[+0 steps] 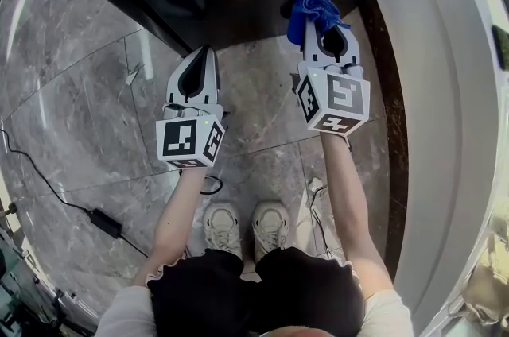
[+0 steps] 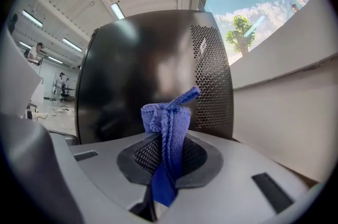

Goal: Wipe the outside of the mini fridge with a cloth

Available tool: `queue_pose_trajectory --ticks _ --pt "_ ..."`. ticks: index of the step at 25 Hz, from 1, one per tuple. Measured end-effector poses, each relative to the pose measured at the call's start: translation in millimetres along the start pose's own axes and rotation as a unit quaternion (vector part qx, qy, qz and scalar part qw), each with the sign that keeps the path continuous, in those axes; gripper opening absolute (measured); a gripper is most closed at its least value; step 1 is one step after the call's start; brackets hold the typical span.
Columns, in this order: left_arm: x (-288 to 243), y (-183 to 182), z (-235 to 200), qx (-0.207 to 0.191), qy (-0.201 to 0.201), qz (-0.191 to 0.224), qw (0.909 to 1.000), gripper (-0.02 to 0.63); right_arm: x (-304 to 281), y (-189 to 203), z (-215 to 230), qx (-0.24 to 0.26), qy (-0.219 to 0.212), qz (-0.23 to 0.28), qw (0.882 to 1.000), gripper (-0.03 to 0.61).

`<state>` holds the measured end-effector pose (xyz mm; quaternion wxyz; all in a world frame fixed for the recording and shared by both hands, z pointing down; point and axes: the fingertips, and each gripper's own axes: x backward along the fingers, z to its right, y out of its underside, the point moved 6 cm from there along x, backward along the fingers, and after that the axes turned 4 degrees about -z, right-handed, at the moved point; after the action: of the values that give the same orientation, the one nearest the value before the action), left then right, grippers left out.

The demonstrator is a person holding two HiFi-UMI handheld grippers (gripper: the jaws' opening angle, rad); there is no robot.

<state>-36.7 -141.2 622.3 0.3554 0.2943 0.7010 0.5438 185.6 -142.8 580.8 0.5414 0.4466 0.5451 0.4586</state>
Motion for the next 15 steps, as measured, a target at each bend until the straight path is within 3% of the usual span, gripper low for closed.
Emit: queue_pose_trajectory --ticks 10,15 --pt "3.6 0.5 -20.7 0.005 -0.024 0.0 0.9997 0.003 1.5 4.5 63.5 -0.053 0.077 0.004 0.996 0.064" --pt "2.6 2.4 -20.9 0.0 -0.025 -0.003 0.9997 0.003 1.1 7.7 81.7 -0.056 0.101 0.005 0.993 0.064"
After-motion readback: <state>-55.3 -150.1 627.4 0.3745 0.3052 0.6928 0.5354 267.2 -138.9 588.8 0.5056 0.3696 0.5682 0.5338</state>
